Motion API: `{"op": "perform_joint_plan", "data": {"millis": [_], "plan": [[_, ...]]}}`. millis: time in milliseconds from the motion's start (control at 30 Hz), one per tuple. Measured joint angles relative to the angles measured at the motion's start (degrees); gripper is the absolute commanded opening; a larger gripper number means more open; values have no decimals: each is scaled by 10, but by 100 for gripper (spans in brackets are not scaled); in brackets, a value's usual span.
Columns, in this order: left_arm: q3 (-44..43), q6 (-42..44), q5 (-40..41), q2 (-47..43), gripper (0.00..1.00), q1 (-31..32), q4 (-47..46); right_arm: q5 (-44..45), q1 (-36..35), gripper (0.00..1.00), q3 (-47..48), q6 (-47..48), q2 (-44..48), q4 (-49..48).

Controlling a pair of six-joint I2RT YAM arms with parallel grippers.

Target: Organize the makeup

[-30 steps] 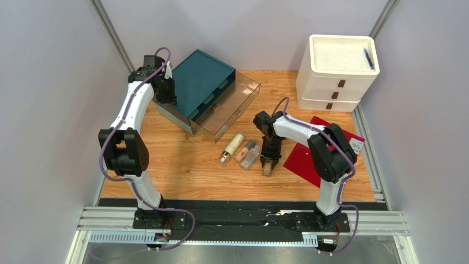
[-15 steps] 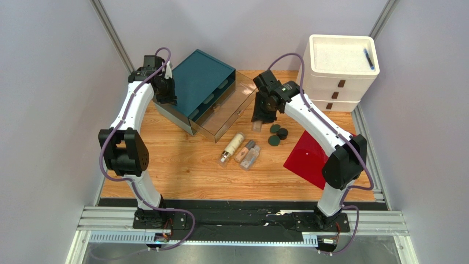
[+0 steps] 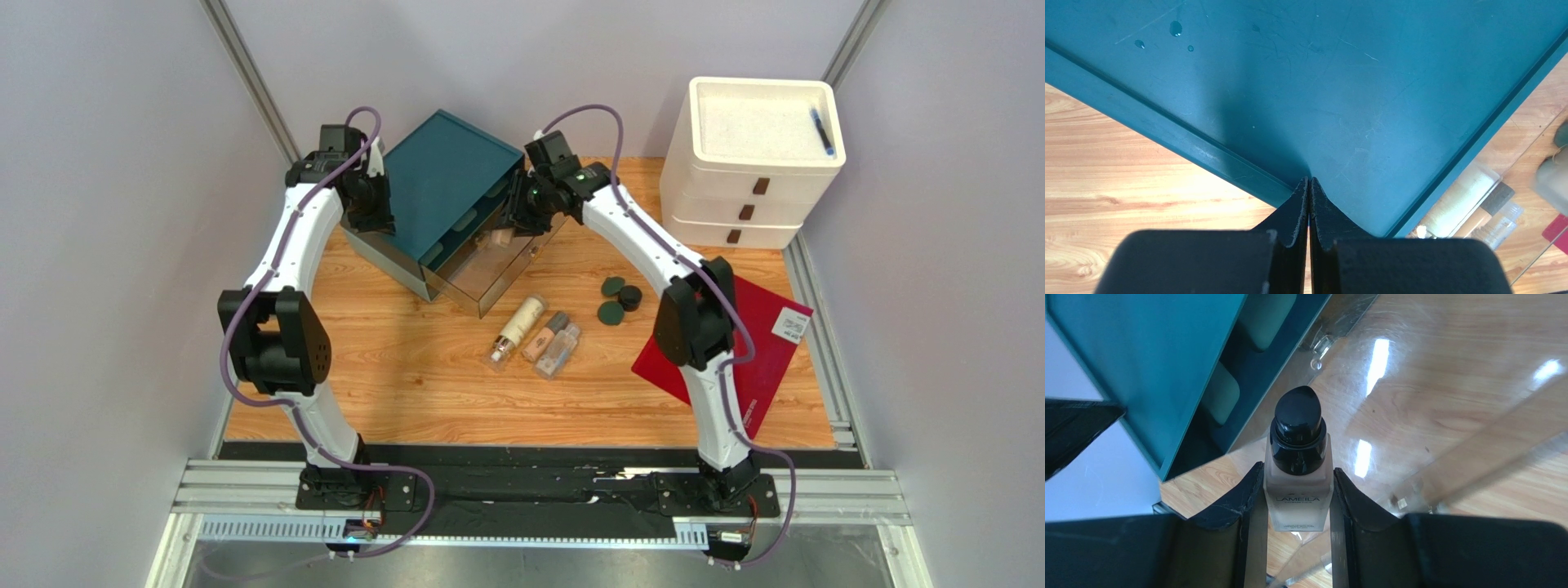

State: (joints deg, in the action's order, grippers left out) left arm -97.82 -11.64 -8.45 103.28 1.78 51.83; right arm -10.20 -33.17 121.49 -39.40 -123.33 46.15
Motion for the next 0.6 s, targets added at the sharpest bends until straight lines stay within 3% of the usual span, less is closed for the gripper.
{"op": "perform_joint_plan", "data": {"millis": [100,167,267,333,600], "plan": [[4,0,-1,-3,0,1,-3,-23,0,13,34,-17,-56,-9],[7,0,-1,-5,0,3,-4,-35,0,34,45,-27,-82,-17],[7,0,0,-5,0,4,-3,-51,0,57,45,-43,-92,-32],[7,0,0,-5,0,4,-3,-59,0,64,49,-53,-92,-42],[6,4,-1,-5,0,5,-2,-59,0,64,60,-58,-89,-61]]}}
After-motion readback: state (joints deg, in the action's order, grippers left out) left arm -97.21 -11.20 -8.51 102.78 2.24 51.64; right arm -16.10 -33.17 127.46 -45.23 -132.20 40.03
